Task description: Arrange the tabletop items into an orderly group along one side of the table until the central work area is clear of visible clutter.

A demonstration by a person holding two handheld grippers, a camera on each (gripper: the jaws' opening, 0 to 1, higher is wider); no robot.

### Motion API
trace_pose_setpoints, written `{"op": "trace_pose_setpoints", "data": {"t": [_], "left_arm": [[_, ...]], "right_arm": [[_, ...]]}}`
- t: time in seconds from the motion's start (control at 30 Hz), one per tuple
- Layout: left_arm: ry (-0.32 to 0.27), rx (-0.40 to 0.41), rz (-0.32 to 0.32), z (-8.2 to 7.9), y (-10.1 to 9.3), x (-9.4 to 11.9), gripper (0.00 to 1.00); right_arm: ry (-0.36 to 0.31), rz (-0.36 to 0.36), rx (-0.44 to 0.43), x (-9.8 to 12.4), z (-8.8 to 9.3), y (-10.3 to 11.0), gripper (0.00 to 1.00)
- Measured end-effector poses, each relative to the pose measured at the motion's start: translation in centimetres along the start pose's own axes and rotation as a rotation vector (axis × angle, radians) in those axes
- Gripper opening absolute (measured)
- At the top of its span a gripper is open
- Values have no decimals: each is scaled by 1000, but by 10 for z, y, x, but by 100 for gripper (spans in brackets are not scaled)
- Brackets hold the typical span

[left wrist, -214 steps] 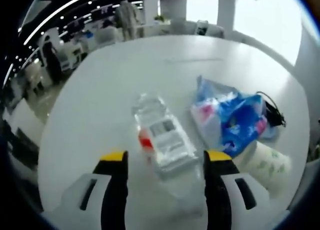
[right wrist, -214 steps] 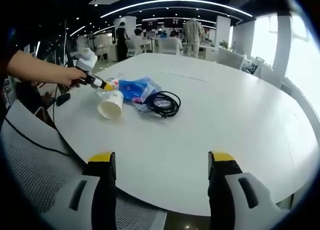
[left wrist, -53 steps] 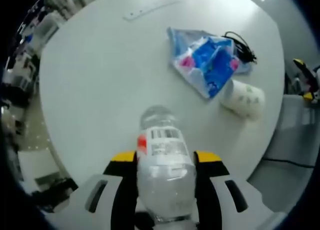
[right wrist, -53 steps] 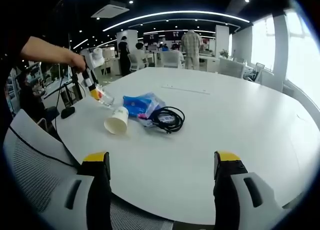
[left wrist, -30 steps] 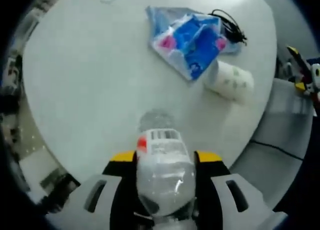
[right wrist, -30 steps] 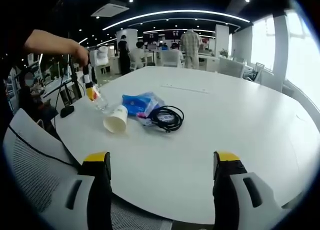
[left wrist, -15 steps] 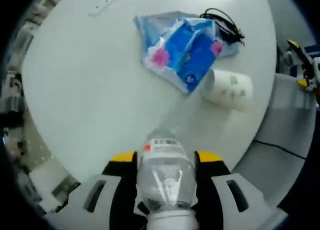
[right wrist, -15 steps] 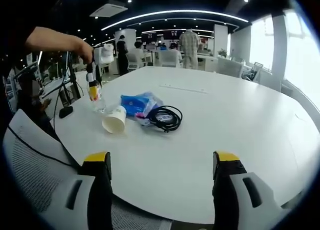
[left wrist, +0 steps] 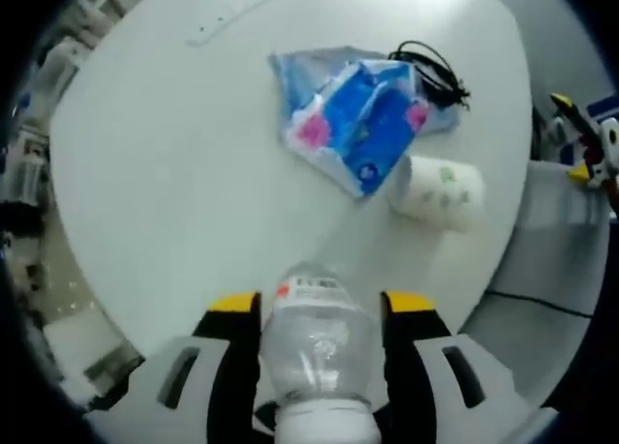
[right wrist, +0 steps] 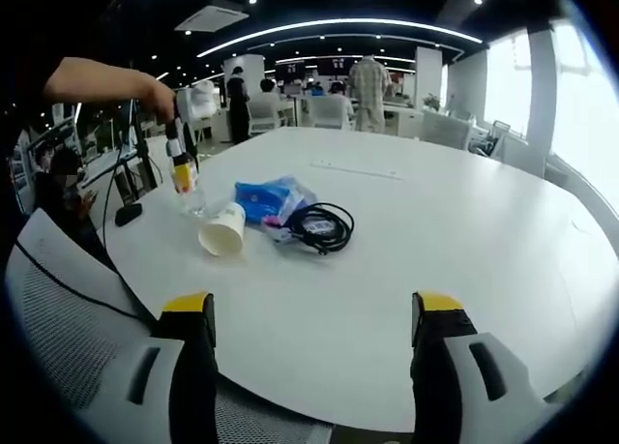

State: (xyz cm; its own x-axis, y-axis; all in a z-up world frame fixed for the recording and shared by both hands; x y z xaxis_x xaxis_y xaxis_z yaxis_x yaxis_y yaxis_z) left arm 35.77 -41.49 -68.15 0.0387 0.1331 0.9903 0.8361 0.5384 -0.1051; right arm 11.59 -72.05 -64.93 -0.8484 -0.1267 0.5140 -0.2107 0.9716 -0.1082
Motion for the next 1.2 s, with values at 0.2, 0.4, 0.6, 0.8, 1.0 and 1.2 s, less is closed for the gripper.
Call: {"op": "trace_pose_setpoints", "data": {"t": [0.2,0.4,0.6,0.8,1.0,1.2], "left_arm": [[-52,13,11,-3,-1,7,54],[-139,54,-5,-6,1,15,65],[-201,80,-23,0,1,18,74],[-278,126,-40,2,4,19,81],[-405,150,-42,-1,4,26,84],[-475,206,-72,4,9,28,90]], "right_arm": [[0,0,1,0,0,0,83],[-2,-2,-1,0,0,0,82],[-2,-5,0,0,0,1,82],[-4,-3,-3,0,0,0,81],[-5,-1,-5,0,-1,0,81],[-4,-5,-4,0,-1,1,81]]}}
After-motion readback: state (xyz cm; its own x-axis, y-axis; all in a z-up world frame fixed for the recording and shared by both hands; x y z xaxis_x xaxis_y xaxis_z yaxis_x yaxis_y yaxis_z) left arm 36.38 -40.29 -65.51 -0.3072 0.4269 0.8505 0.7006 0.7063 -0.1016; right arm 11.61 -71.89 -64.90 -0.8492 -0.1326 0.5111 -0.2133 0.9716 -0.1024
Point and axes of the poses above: the point that each gripper's makers call its tool centre point, and the gripper's own axes: x roughly backward along the fingers, y roughly to its left, z roughly out of its underside, the point moved 1 cm from there along x, roughly backward along the fingers, and after that the axes turned 6 degrees about x, right-handed, at the moved point
